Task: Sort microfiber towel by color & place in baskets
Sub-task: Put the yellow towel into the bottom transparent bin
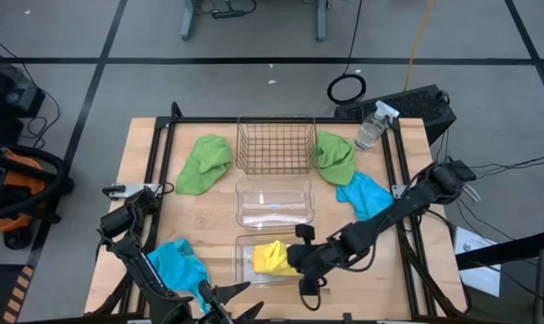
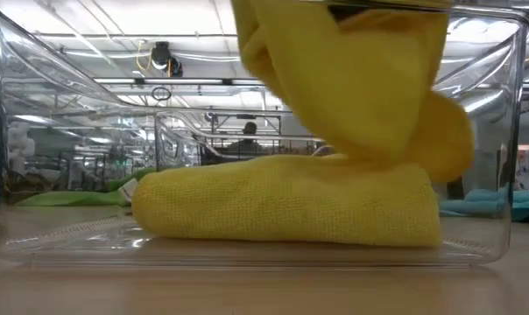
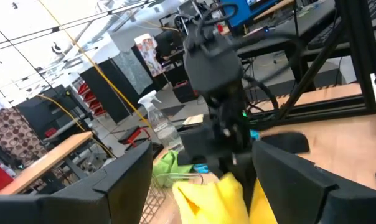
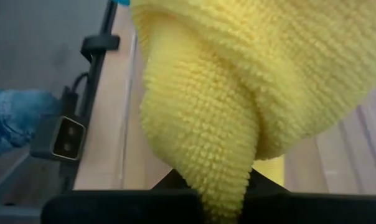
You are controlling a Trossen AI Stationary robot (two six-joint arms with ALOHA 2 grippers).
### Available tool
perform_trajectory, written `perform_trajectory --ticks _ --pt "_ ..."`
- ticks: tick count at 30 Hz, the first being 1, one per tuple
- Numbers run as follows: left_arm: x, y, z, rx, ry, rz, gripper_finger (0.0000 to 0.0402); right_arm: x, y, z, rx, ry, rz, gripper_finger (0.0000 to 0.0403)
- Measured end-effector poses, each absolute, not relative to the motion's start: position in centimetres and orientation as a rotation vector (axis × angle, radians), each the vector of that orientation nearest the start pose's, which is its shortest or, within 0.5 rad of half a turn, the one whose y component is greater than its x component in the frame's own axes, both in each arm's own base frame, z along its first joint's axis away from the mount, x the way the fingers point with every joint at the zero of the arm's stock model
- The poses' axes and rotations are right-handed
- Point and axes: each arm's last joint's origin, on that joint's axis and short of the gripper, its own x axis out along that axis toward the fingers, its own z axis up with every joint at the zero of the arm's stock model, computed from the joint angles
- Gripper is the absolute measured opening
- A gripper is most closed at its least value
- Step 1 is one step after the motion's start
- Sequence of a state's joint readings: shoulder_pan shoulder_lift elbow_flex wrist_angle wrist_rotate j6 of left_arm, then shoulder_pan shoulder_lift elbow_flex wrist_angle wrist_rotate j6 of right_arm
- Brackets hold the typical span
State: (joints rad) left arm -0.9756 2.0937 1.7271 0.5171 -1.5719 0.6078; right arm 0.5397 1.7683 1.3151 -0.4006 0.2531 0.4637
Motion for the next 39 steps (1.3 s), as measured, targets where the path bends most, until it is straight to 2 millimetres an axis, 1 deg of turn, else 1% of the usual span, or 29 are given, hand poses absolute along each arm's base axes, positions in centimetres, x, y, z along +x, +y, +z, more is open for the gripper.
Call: perform_trajectory --ticks 5,10,15,18,20,25,29,32,36,39 --pt "28.7 -37.2 31.0 0.423 0.130 0.586 0.0280 34.0 18.7 22.1 0.091 0.858 0.056 0.0007" --pt "28.7 -37.2 31.0 0.423 0.130 0.587 0.0280 34.6 18.3 21.0 0.080 0.881 0.038 0.0008" --pt "28.7 -37.2 31.0 0.423 0.130 0.587 0.0280 35.3 18.4 19.6 0.028 0.889 0.081 0.0011" --pt "28.7 -37.2 31.0 0.423 0.130 0.587 0.0280 35.7 18.7 19.2 0.011 0.870 0.095 0.0025" --pt "28.7 -37.2 31.0 0.426 0.131 0.587 0.0280 35.8 18.8 19.0 0.012 0.863 0.098 0.0042" --pt "28.7 -37.2 31.0 0.424 0.131 0.587 0.0280 35.7 19.0 19.2 0.028 0.861 0.100 0.0109" --pt "28.7 -37.2 31.0 0.424 0.130 0.587 0.0280 35.4 19.3 20.3 0.021 0.841 0.119 0.0164" --pt "28.7 -37.2 31.0 0.423 0.130 0.587 0.0280 35.3 19.6 21.1 0.000 0.842 0.129 0.0196" --pt "28.7 -37.2 31.0 0.423 0.130 0.587 0.0280 35.3 19.7 22.8 -0.016 0.824 0.142 0.0222" --pt "28.7 -37.2 31.0 0.423 0.130 0.587 0.0280 35.5 19.8 23.9 -0.025 0.821 0.131 0.0226"
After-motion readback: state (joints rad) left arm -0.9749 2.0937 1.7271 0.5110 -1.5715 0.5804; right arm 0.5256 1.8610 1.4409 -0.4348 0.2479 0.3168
